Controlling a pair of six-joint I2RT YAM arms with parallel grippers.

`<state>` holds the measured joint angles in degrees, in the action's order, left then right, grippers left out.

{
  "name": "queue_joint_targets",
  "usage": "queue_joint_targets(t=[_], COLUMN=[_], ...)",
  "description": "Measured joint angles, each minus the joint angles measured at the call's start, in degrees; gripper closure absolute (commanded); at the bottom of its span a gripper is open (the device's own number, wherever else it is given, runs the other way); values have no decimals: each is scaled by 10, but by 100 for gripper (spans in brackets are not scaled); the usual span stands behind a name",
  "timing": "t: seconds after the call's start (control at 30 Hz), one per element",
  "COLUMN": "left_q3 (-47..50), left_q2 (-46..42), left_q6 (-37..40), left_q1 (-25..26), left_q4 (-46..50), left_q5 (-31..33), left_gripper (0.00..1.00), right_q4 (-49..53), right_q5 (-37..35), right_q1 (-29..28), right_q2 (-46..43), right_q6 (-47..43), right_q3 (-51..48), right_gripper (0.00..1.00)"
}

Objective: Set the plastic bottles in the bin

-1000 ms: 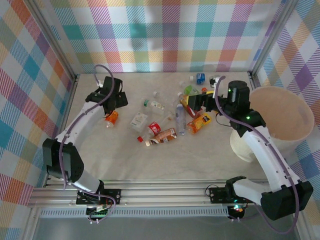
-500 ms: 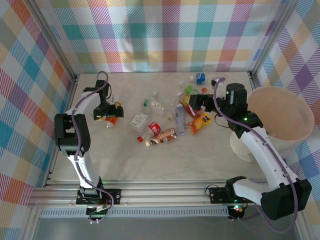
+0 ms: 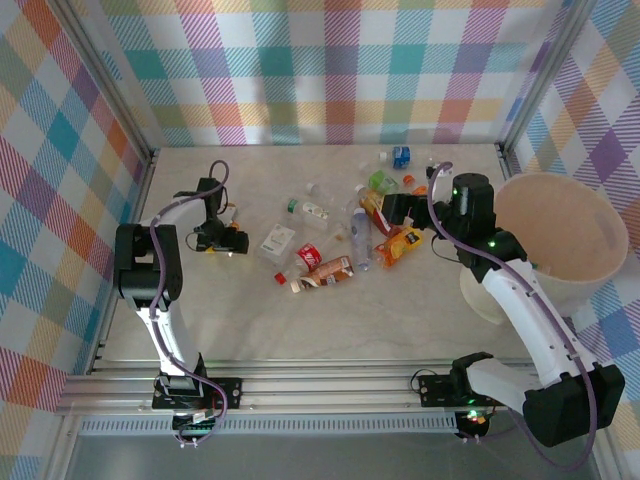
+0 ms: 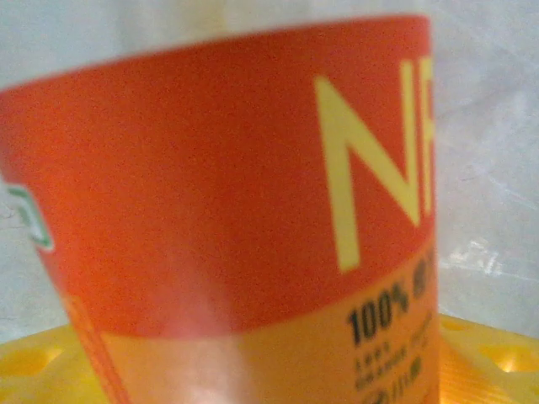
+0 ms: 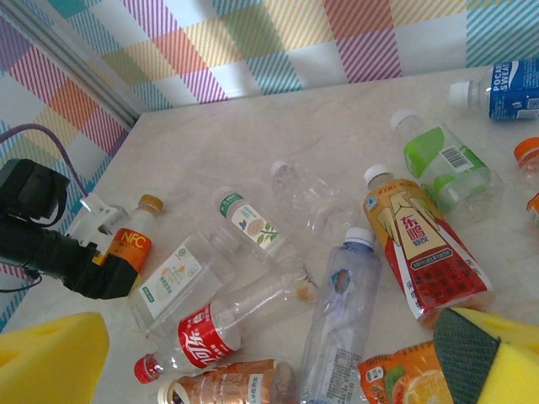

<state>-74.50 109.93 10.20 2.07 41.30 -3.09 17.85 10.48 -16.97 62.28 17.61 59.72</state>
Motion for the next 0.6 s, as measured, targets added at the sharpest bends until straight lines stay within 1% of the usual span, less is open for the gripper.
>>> queue_joint_targets(t=[0.1,0.2,0.27,0.43,0.53,0.6], left_q3=[13,23,29,59,80,83], left_q2=[0,-3,-7,-43,-110,-168], left_q6=[-9,-23,-31,-38,-51,-62], left_q1=[1,1,1,2,14,39], left_q4=[-31,-49,-57,-82,-85,-92], left_q5=[6,19,25,14,6,3], left_gripper=[31,43,49,53,53,54], right_q4=[0,0,0,-5,-9,-12], right_q5=[0,0,0,-2,-10,-11], right_q1=[0,0,0,0,0,0], right_q2=[0,0,0,0,0,0], right_q6=[0,2,2,4,18,31], right_q3=[0,0,-1,-5,-16,-20], right_gripper=[0,0,0,0,0,0])
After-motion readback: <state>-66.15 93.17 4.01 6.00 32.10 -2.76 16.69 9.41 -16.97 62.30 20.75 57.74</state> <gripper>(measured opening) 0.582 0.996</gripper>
